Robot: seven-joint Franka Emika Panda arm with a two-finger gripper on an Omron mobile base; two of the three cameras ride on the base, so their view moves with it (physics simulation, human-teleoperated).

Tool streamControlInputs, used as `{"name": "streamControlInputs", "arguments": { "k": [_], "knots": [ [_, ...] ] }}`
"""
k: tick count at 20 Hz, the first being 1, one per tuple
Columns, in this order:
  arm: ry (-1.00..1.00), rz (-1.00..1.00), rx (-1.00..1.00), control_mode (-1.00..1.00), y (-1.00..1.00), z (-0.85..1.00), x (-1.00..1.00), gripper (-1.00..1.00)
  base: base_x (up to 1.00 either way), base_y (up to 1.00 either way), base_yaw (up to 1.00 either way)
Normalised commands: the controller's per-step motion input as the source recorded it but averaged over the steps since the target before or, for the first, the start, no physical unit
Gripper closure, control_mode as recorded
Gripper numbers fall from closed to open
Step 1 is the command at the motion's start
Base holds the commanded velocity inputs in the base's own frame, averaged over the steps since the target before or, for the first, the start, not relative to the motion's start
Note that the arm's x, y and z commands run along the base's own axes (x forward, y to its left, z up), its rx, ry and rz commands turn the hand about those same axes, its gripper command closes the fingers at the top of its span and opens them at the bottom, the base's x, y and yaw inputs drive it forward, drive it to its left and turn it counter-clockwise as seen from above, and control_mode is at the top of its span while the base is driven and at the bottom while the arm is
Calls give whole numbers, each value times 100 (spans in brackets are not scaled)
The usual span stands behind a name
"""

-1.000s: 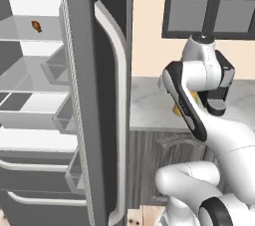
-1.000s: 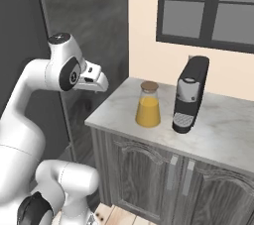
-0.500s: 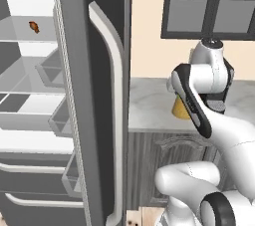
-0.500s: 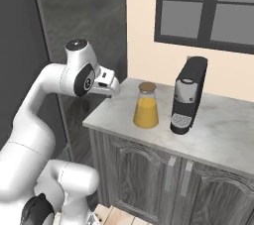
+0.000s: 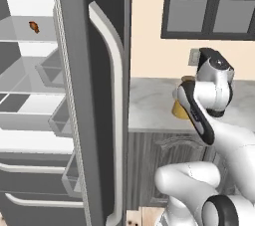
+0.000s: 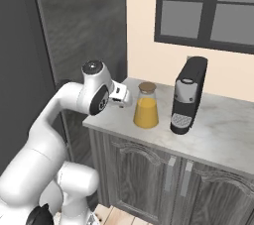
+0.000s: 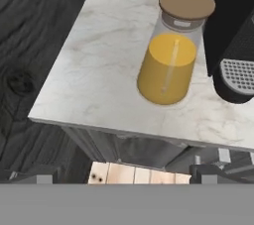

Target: Move the chicken drumstick and burrito from the second highest shelf to the top shelf to make space. Then, place the pitcher from the counter on the cleared second highest shelf.

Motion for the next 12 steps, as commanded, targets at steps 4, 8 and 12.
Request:
{"name": "streamControlInputs", "arguments": {
  "k": [4,8,12],
  "knots": [
    [-4,-5,0,-100,-42,-40,50,-100,0,0,0],
    [2,-4,0,-100,-44,-21,53,-100,0,0,0],
    [2,-2,0,-100,-38,-4,45,-100,0,0,0]
  ]
}}
